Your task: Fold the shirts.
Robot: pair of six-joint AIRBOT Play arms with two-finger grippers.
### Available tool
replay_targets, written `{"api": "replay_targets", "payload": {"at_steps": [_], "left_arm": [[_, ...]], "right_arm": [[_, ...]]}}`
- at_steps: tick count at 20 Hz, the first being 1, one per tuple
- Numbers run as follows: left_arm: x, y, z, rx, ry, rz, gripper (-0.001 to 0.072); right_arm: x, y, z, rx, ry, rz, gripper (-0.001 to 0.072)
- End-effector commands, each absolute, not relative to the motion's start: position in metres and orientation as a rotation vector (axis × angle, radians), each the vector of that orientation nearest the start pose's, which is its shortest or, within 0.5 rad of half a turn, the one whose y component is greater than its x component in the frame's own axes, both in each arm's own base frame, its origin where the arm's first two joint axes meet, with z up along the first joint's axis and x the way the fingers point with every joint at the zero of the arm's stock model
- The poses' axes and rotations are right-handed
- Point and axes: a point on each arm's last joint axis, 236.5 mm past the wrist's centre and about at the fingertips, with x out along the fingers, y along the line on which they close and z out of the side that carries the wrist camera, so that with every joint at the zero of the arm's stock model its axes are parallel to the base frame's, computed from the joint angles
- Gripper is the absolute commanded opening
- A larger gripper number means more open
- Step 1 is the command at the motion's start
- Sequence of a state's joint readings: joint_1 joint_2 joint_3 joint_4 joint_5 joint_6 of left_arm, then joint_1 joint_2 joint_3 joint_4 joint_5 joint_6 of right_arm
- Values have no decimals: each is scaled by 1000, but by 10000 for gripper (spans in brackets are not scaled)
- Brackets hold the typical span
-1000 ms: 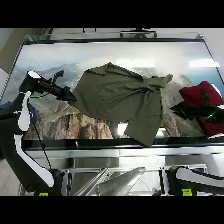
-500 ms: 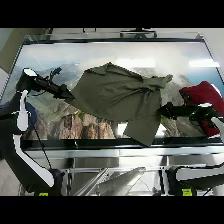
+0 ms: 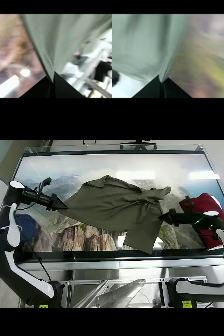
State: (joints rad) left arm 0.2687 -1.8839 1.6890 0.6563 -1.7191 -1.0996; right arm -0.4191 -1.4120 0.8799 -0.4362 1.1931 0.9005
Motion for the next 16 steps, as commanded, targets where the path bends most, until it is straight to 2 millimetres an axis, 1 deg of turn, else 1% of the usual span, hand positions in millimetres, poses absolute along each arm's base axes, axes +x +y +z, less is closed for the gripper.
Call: {"api": "replay_targets", "payload": {"at_steps": [1, 2, 3, 4, 5, 6, 7, 8, 9, 10, 11, 12, 13, 14, 15, 16], "left_arm": [[410, -104, 133, -692, 1082, -1149, 3], [397, -111, 178, -685, 964, -1226, 3], [380, -115, 229, -656, 812, -1301, 3], [360, -116, 282, -607, 644, -1354, 3], [336, -116, 328, -548, 486, -1384, 4], [311, -114, 370, -478, 333, -1381, 8], [289, -111, 400, -417, 227, -1340, 25], [271, -107, 423, -353, 147, -1257, 26], [258, -102, 438, -293, 92, -1168, 26], [245, -97, 450, -237, 46, -1081, 27], [236, -93, 456, -191, 19, -1005, 27], [230, -90, 459, -152, 5, -944, 27], [227, -89, 460, -136, 0, -921, 27], [227, -89, 459, -137, 3, -920, 27], [232, -87, 456, -155, 18, -942, 27], [240, -85, 447, -178, 53, -963, 27]], "right_arm": [[390, 55, 152, 802, 647, 664, 16], [382, 51, 212, 719, 492, 674, 15], [364, 48, 278, 608, 318, 667, 16], [341, 45, 339, 502, 158, 628, 16], [316, 44, 390, 406, 17, 572, 16], [286, 44, 436, 309, -124, 492, 16], [259, 46, 472, 225, -249, 412, 16], [231, 50, 501, 135, -366, 333, 16], [207, 53, 521, 76, -452, 265, 16], [186, 59, 535, 18, -525, 205, 16], [171, 65, 541, -26, -567, 169, 16], [163, 71, 543, -55, -582, 160, 16], [162, 74, 542, -68, -578, 165, 16], [167, 75, 537, -68, -554, 182, 16], [177, 74, 529, -62, -514, 204, 16], [194, 71, 516, -47, -446, 245, 16]]}}
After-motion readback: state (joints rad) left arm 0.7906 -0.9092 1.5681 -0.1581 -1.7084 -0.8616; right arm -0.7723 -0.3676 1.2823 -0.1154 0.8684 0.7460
